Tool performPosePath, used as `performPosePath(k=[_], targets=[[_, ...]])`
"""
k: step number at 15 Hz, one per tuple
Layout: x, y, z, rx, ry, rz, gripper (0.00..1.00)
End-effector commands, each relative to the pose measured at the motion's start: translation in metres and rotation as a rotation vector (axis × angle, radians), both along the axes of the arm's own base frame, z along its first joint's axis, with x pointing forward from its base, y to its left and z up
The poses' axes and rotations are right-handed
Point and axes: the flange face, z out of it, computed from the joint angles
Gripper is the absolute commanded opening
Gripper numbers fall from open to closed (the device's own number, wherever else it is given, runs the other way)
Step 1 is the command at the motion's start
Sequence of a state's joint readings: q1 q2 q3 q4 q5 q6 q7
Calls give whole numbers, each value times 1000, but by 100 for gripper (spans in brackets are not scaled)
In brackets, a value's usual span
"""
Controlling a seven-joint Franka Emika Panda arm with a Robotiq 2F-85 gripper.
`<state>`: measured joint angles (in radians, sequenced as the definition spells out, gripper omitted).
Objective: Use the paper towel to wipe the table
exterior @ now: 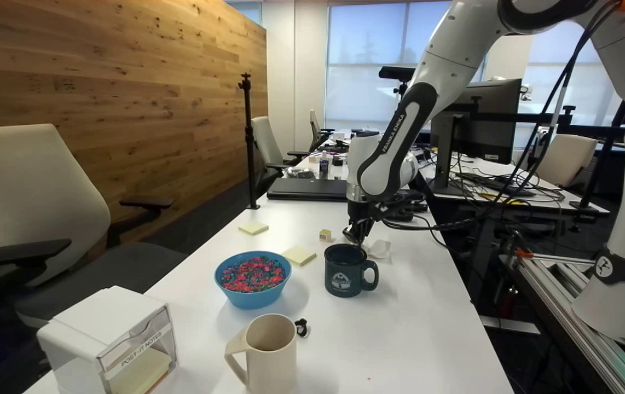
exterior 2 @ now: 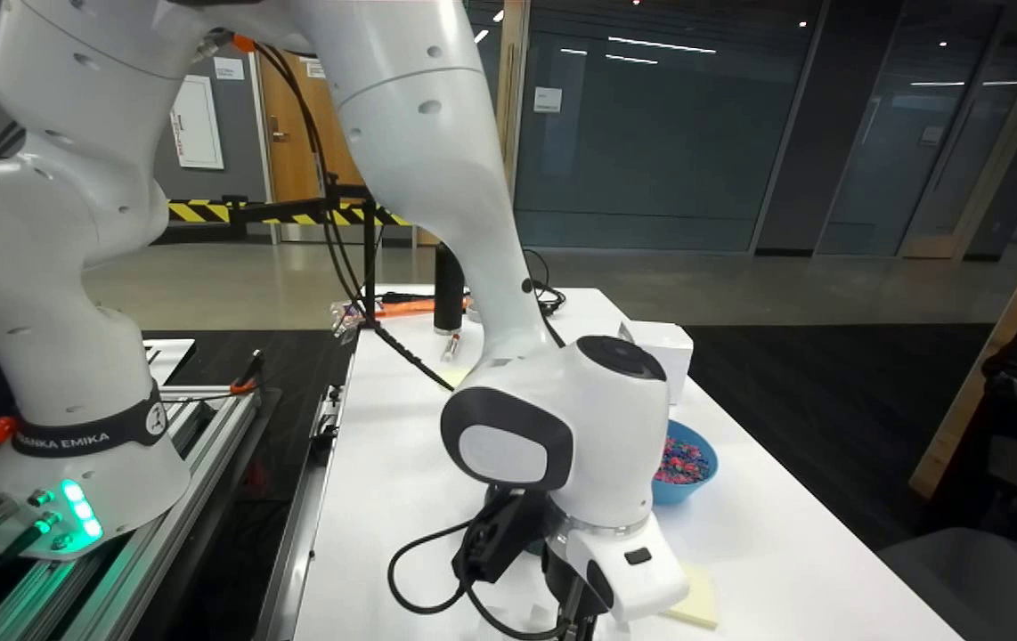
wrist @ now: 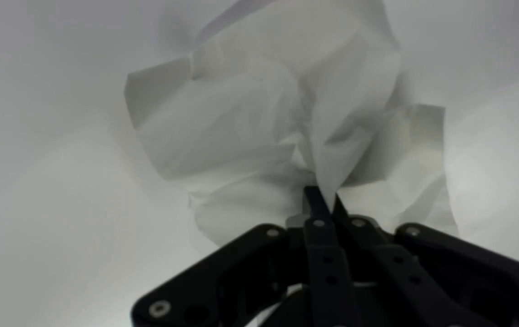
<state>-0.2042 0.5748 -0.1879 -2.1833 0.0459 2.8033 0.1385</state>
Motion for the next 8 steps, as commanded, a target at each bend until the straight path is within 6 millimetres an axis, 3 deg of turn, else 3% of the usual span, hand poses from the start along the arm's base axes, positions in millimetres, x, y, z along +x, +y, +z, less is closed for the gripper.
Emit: performPosePath(k=[1,8], targets=[[3,21,-2,30,6,20,0],[-19,43,2,38,33,99,0]])
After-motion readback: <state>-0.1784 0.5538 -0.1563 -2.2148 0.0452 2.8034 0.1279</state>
